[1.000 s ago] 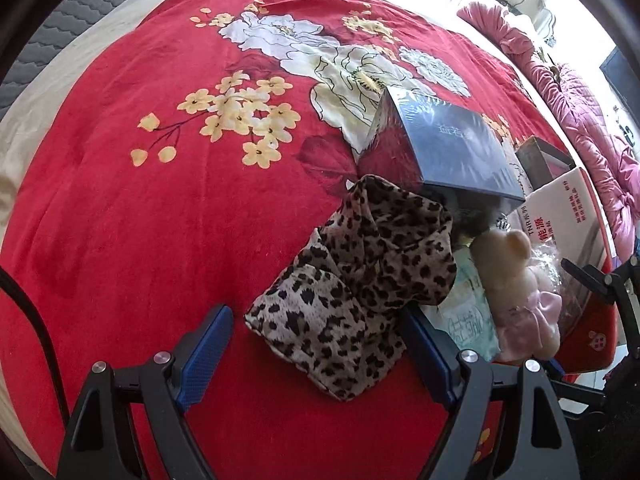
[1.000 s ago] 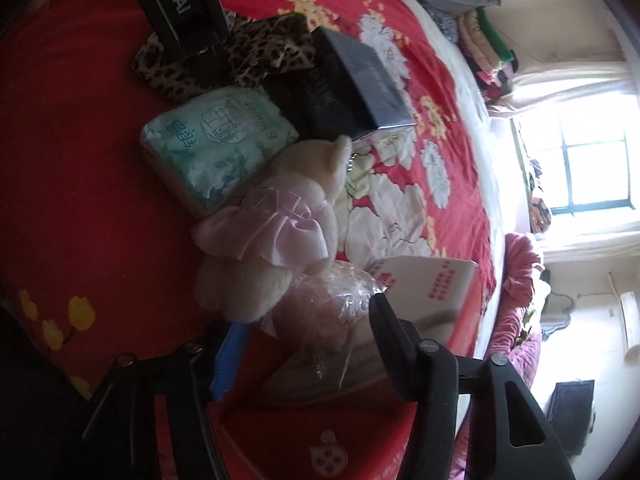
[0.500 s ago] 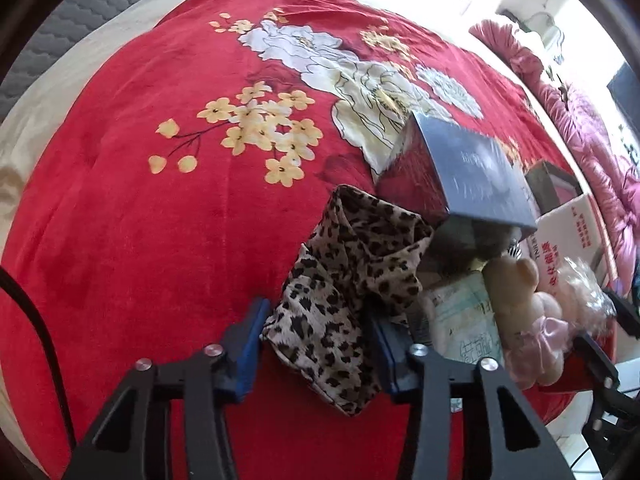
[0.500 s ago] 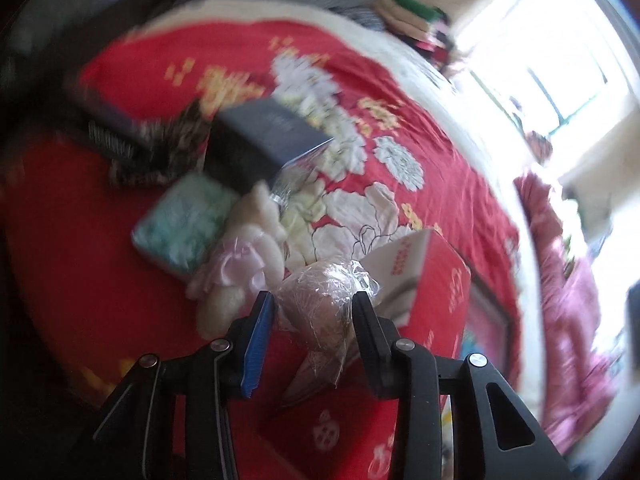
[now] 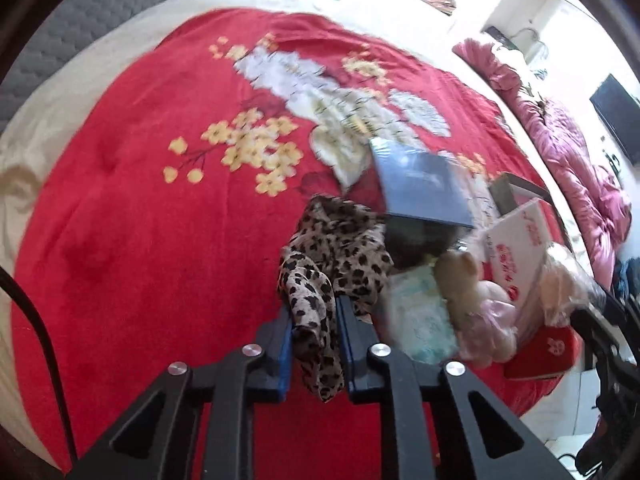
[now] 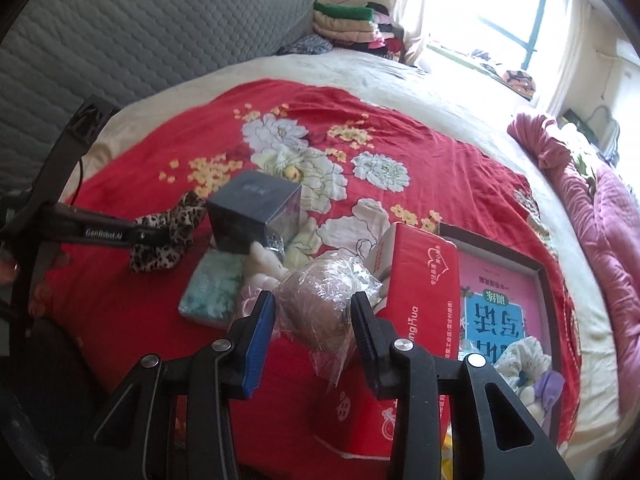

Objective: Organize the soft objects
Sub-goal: 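Grasp the leopard-print cloth with the left tool while the right tool grasps the clear plastic bag, then carry the leopard cloth with the left tool while the right tool carries the clear bag to the box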

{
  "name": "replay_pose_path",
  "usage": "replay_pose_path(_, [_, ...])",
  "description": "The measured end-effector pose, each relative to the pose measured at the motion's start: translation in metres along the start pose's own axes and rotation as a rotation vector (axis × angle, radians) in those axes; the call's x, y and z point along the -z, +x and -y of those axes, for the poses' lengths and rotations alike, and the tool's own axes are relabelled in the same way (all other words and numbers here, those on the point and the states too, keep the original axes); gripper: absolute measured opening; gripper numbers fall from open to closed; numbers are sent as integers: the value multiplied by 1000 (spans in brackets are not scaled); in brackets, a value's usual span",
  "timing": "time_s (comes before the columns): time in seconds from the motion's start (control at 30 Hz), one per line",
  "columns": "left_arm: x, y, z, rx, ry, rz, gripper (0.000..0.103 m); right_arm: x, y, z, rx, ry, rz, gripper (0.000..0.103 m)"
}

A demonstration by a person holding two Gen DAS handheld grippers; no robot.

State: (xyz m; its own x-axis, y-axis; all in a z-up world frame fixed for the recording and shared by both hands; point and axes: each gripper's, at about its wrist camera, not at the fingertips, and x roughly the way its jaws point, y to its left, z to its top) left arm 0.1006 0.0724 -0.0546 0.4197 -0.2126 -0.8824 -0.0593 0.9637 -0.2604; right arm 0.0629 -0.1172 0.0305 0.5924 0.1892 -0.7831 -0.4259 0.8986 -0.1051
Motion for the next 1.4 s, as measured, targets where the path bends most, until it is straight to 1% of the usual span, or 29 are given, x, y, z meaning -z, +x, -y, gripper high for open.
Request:
replay_pose_path(0.03, [0,-5,3,-2,2,9,18,0,-4,2,-6,12,6,40])
replay_pose_path(0.13, [1,-21,15,23,18,33,17,-1,-15,8,-12,43,33,40])
replay_pose_path(0.37, [-2,-53,49,51,75,91,17,-3,-42,19,-2,81,89,40])
replay_pose_path(0.57, [-5,-78,76,89,110,131,16,0,-69,41,23,135,141,40])
replay_pose_path(0.73, [-5,-94,105,114,157,155,16,7,-90,60,51,180,177,40])
replay_pose_path(1.07, [-3,-110,183,165,282,183,16,35,-133,108,131,279,220,40])
replay_pose_path(1.4, [2,-112,263,221,415,188,16,72,-172,162,226,399,253,40])
